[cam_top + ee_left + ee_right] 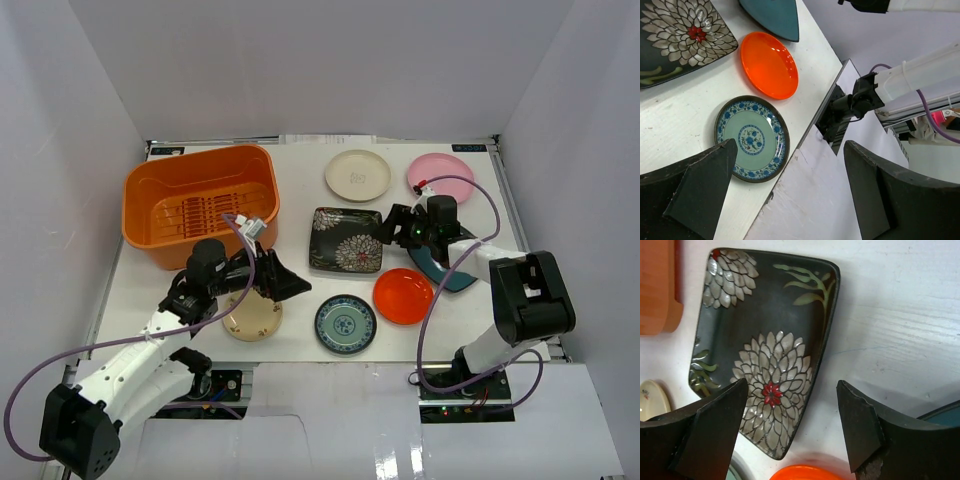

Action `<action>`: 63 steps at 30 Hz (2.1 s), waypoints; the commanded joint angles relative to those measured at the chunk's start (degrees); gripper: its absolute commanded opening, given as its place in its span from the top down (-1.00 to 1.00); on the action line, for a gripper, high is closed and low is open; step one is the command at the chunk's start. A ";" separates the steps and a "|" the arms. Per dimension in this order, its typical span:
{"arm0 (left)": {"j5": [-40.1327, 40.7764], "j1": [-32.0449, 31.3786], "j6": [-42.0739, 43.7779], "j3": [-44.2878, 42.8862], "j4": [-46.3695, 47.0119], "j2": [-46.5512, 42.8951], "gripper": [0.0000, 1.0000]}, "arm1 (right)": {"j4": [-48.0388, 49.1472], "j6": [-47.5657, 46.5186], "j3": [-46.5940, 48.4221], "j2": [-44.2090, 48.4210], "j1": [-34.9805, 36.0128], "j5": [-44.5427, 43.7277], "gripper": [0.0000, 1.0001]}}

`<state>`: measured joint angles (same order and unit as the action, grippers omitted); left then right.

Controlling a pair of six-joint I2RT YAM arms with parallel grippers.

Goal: Place the plates into the plastic bin on the countertop

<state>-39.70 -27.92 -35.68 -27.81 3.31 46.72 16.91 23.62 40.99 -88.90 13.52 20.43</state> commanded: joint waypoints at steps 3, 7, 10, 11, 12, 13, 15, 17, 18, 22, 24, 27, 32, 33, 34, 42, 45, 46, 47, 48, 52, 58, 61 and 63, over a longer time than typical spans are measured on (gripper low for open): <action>-0.37 -1.87 -0.35 -1.10 0.38 0.30 -0.96 | 4.01 1.78 2.07 -5.30 -0.16 -0.48 -0.52; -0.46 -4.33 -0.79 0.30 0.29 1.62 -0.96 | 7.61 4.41 2.07 -9.00 -0.16 1.89 -0.44; 2.51 -6.95 -0.88 1.53 -1.46 2.76 -0.96 | 11.20 7.14 2.34 -12.08 -0.16 5.14 -0.35; 4.53 -7.93 -0.71 1.62 -1.90 3.89 -0.96 | 12.09 8.36 2.34 -12.95 0.01 5.67 -0.30; 5.50 -8.98 -0.36 1.53 -2.69 4.51 -0.96 | 12.97 9.07 2.51 -14.44 0.02 6.20 -0.27; 6.64 -11.43 -0.27 1.36 -2.87 5.13 -0.96 | 14.72 9.77 2.43 -15.24 0.10 6.64 -0.17; 10.93 -14.08 0.35 1.01 -4.87 7.49 -0.96 | 16.83 12.05 2.51 -17.52 0.37 8.40 0.13; 14.20 -17.68 0.70 -0.04 -6.64 9.17 -0.96 | 19.99 13.64 2.60 -19.02 0.54 10.06 0.44; 17.26 -19.52 0.61 -0.31 -8.04 10.48 -0.96 | 21.05 14.95 2.34 -19.20 0.54 10.33 0.55; 23.26 -22.70 -0.44 -0.05 -9.64 11.73 -0.96 | 25.71 17.42 0.41 -17.10 0.63 9.64 0.84; 24.49 -24.02 -0.88 0.13 -9.64 12.25 -0.96 | 27.03 17.87 -0.12 -14.38 0.63 9.63 0.85; 27.13 -25.51 -1.14 0.04 -9.73 13.92 -0.96 | 27.83 18.75 -1.09 -9.37 0.54 9.72 0.85; 33.80 -25.87 -2.46 -1.01 -11.22 15.34 -0.96 | 27.83 19.97 -2.85 0.82 -0.07 10.33 0.85; 34.77 -25.95 -2.90 -1.19 -11.05 14.72 -0.96 | 28.00 20.33 -3.02 2.14 -0.25 10.60 0.85; 35.65 -25.95 -3.16 -1.45 -10.70 14.02 -0.96 | 28.01 21.29 -3.20 3.29 -0.77 11.21 0.84; 41.02 -25.87 -2.38 -7.42 -9.64 4.01 -0.94 | 24.24 23.49 3.10 12.00 -1.30 13.85 0.84; 41.72 -25.87 -1.68 -8.04 -9.90 -2.32 -0.91 | 19.85 21.92 10.38 11.30 1.32 12.20 0.85; 42.16 -25.87 -1.32 -8.31 -10.08 -3.99 -0.90 | 18.27 21.13 12.60 10.08 2.29 11.57 0.85; 42.86 -25.87 -0.97 -8.75 -11.30 -5.66 -0.90 | 15.64 20.51 14.88 9.28 3.61 10.96 0.84; 44.96 -25.87 -0.01 -9.36 -12.27 -8.55 -0.90 | 14.57 19.20 19.52 8.40 6.40 9.21 0.84; 49.71 -25.87 3.07 -14.28 -16.67 -14.63 -0.90 | 9.29 16.64 32.08 -0.36 13.01 3.49 0.85; 56.82 -25.87 7.73 -20.87 -18.95 -17.37 -0.90 | 7.70 19.36 49.34 -16.88 20.93 0.67 0.84; 60.35 -25.87 8.52 -23.16 -22.28 -16.31 -0.91 | 6.57 20.24 58.39 -23.65 24.00 0.23 0.84; 66.40 -25.78 9.31 -24.74 -24.13 -14.47 -0.91 | 5.51 20.07 62.63 -25.35 25.15 1.10 0.85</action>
<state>18.15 -53.54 -28.91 -50.83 -15.14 29.45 17.87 40.29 96.40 -114.52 37.30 21.69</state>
